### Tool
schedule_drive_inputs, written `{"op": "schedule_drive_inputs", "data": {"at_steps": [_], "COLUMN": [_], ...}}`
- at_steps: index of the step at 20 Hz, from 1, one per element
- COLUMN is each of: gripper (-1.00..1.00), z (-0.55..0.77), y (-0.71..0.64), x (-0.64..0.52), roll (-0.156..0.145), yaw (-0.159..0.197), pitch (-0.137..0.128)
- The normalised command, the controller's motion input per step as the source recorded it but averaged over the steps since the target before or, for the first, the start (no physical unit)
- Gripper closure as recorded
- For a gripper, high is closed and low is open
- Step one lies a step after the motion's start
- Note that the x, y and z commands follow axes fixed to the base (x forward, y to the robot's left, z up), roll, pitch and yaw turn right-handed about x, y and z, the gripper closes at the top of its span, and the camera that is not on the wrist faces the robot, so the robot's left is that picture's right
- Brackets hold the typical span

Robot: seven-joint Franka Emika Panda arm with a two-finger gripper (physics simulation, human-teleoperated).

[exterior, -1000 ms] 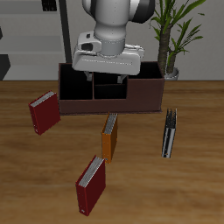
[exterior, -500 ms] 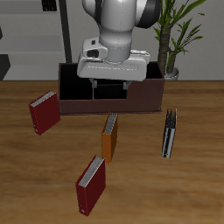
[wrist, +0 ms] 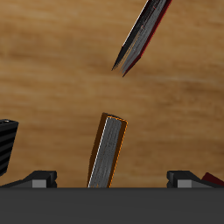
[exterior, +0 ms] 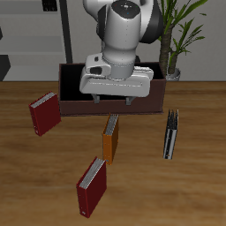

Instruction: Place the orange book into the back desk caddy's right compartment and place the left red book into the back desk caddy's right compartment

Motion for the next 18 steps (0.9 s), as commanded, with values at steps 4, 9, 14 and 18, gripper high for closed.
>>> {"op": "schedule_drive_inputs", "data": {"at_steps": [4, 9, 14, 18], "gripper": [-1.00, -1.00, -1.00, -1.00], "z": [-0.28, -0.29, -0.16, -0.18], "y": [0.08, 0.03, -0.02, -0.19], "x": [0.13, 0.02, -0.15, -0.14], "roll": [0.016, 0.017, 0.024, 0.039], "yaw": [-0.034, -0.040, -0.050, -0.079], "pitch": [-0.038, -0.027, -0.073, -0.076]}}
